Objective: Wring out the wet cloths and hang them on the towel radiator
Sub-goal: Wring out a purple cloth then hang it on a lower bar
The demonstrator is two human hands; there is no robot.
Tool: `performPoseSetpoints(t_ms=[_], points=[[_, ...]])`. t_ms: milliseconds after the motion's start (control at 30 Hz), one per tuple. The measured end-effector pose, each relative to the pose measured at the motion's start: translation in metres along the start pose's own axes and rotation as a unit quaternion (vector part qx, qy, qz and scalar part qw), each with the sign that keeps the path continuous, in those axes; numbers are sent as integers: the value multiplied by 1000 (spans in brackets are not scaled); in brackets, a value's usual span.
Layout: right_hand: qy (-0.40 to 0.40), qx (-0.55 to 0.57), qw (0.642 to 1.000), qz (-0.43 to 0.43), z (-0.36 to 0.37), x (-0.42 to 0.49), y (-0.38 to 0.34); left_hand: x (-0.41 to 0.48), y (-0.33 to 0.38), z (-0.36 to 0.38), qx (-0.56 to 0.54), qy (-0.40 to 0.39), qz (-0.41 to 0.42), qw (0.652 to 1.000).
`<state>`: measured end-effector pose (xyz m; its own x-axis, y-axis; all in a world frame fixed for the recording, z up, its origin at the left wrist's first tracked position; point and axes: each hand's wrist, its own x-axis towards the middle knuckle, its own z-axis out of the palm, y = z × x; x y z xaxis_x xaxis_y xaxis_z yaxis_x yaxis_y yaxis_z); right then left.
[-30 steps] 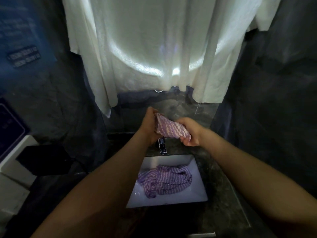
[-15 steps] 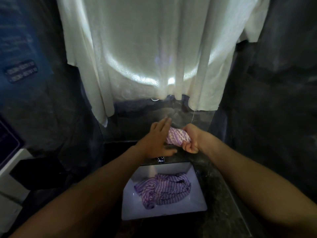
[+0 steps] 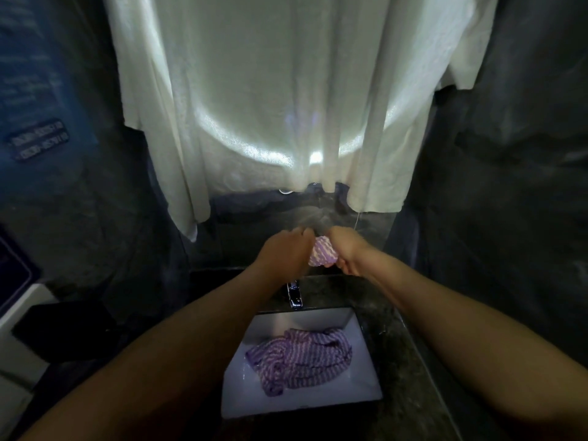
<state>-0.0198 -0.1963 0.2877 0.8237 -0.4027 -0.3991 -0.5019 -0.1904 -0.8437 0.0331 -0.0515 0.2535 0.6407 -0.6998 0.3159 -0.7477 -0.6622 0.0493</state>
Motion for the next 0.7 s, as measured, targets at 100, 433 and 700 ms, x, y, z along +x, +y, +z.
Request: performPoseSetpoints(t_ms=[100, 433, 700], points=[[63, -90, 989, -102, 6, 2, 0, 2, 2, -2, -24, -24, -2, 999], [156, -41, 962, -221, 16, 11, 9, 10, 1, -18, -81, -106, -35, 990], [149, -38, 952, -264, 16, 15, 19, 13, 1, -18, -110, -197, -13, 974]])
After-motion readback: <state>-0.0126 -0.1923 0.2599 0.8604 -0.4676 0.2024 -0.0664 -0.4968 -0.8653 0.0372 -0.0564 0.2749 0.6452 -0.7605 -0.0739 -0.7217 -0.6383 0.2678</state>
